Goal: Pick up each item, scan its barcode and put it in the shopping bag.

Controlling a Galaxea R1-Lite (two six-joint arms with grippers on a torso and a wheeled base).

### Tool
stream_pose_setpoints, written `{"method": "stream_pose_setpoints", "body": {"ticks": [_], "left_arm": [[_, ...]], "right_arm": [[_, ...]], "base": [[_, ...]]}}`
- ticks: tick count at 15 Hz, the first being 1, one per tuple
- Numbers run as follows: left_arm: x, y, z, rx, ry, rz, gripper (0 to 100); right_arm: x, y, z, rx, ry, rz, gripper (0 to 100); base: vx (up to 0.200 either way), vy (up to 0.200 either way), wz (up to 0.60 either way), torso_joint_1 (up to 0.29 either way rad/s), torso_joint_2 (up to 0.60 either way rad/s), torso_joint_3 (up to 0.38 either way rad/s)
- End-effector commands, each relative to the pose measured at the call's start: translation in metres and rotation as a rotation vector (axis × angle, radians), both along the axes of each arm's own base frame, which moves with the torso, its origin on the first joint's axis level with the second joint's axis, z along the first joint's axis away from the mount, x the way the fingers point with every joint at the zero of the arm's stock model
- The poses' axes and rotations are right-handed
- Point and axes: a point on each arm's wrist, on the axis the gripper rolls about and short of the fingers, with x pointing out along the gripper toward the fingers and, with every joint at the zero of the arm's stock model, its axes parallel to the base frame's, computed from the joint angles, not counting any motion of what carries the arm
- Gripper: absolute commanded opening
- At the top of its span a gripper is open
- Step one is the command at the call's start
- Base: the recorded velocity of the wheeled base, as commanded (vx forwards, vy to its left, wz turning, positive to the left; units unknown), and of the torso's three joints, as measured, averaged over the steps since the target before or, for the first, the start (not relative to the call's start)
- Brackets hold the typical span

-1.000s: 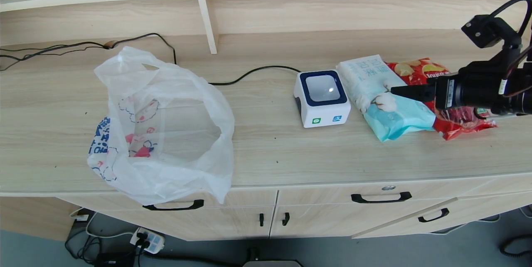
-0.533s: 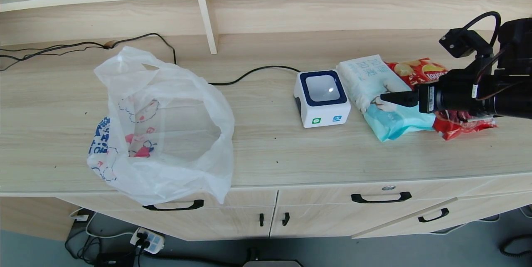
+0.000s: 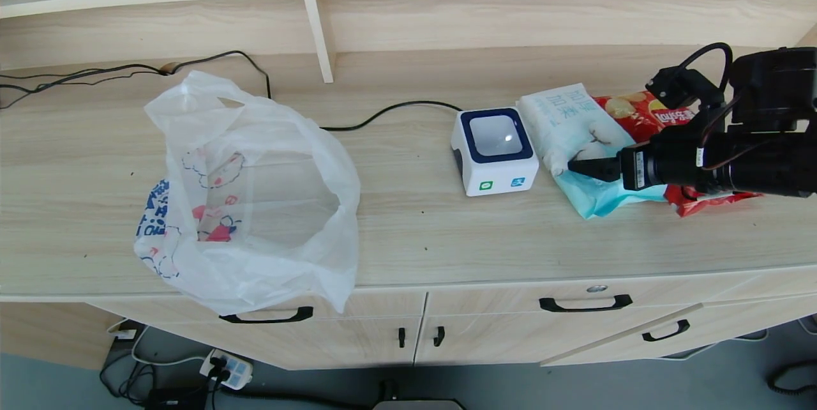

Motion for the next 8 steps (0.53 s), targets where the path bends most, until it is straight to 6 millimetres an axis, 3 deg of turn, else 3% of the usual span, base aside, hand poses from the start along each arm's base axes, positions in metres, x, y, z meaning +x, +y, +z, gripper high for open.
{"method": "stream_pose_setpoints", "body": {"ticks": [1, 8], "left_arm": [[0.000, 0.000, 0.000, 0.003, -0.001, 0.001, 100], [0.000, 0.000, 0.001, 0.003, -0.009, 0.004, 100]], "right_arm": [[0.004, 0.000, -0.002, 0.014, 0.007, -0.014, 100], [0.006, 0.000, -0.012, 0.014, 0.012, -0.017, 100]], "base": [[0.000, 0.000, 0.00, 0.000, 0.00, 0.000], [0.000, 0.000, 0.00, 0.000, 0.00, 0.000]]}}
